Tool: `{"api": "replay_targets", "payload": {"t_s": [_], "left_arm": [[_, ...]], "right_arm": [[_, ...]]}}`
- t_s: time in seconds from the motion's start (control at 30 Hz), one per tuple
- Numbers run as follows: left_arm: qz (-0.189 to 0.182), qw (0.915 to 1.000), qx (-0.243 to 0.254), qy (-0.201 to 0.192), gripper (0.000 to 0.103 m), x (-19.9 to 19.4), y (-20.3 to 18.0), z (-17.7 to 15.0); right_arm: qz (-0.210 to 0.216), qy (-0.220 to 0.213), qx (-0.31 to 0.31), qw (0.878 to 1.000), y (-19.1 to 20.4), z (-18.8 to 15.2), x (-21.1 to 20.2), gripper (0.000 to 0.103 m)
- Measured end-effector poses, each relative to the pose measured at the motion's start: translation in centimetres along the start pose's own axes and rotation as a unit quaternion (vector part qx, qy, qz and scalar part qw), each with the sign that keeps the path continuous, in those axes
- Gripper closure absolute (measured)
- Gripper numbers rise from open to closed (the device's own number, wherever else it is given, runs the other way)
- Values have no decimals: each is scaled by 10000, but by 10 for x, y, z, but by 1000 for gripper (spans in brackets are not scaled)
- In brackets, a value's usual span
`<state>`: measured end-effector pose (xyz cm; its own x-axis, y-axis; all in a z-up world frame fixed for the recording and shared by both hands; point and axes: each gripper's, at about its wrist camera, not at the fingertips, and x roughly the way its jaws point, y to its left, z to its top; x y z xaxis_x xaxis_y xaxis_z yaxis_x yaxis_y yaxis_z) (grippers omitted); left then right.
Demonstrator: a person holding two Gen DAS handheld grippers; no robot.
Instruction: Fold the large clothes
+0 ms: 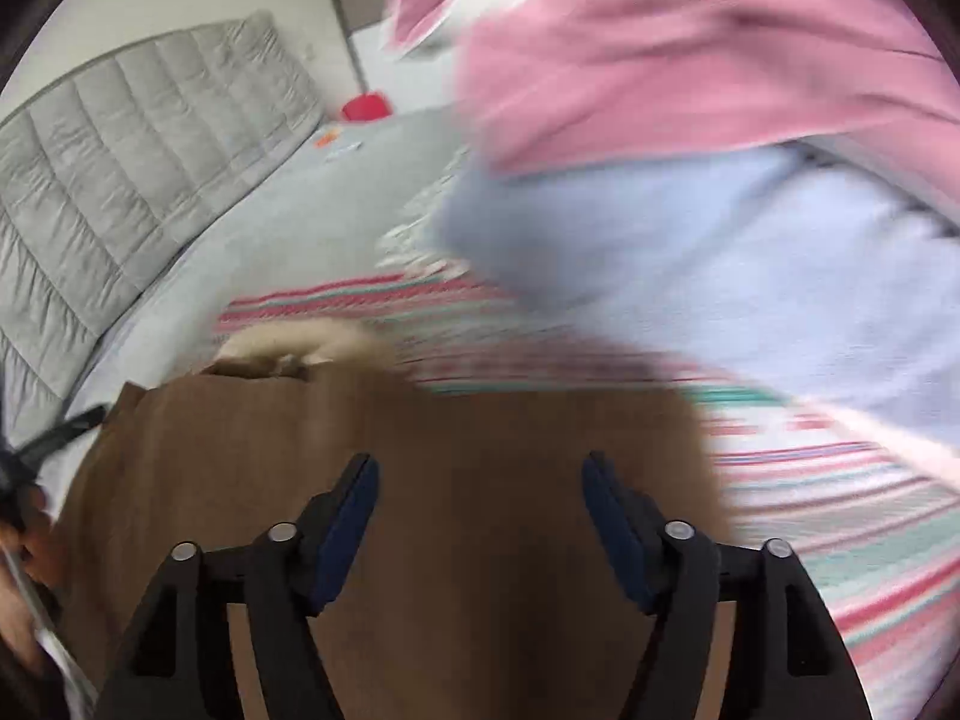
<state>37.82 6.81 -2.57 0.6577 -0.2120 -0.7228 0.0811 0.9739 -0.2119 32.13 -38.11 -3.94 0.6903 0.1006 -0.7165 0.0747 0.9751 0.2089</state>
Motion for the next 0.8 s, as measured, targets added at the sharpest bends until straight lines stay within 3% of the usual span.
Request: {"api": "replay_targets", "payload": {"t_s": [0.1, 0.23, 0.27, 0.3, 0.33, 0.37, 0.4, 0.5, 0.6, 0.67, 0.8], "left_arm": [[242, 9987, -434, 80, 35, -9, 49, -4], [135, 9887, -1194, 893, 35, 39, 86, -15], [223, 9873, -1233, 974, 35, 48, 85, -18], [371, 9869, -1202, 1011, 44, 58, 82, -21], [486, 9884, -1070, 965, 60, 63, 76, -21], [625, 9891, -958, 927, 86, 64, 71, -20], [796, 9897, -913, 761, 92, 60, 65, -16], [748, 9913, -1007, 393, 94, 49, 61, -6], [996, 9924, -716, 19, 95, 48, 39, -6], [1299, 9903, -496, -46, 95, 58, 33, -13], [1615, 9862, -363, -91, 94, 71, 40, -25]], "right_arm": [[-244, 43, 579, 9980, -59, -7, -10, 27], [515, 757, 1455, 9851, -90, -23, 28, 28], [439, 845, 1402, 9855, -84, -26, 34, 40], [298, 874, 1184, 9887, -73, -27, 44, 54], [184, 902, 981, 9909, -63, -25, 51, 91], [-32, 863, 825, 9928, -54, -23, 52, 95], [-341, 524, 665, 9958, -44, -18, 40, 96], [-681, -362, 616, 9951, -41, -12, -5, 97], [-939, -676, 500, 9920, -34, -6, -23, 97], [-1153, -583, 445, 9906, -34, -9, -17, 97], [-1481, 457, 517, 9866, -50, -36, 66, 96]]}}
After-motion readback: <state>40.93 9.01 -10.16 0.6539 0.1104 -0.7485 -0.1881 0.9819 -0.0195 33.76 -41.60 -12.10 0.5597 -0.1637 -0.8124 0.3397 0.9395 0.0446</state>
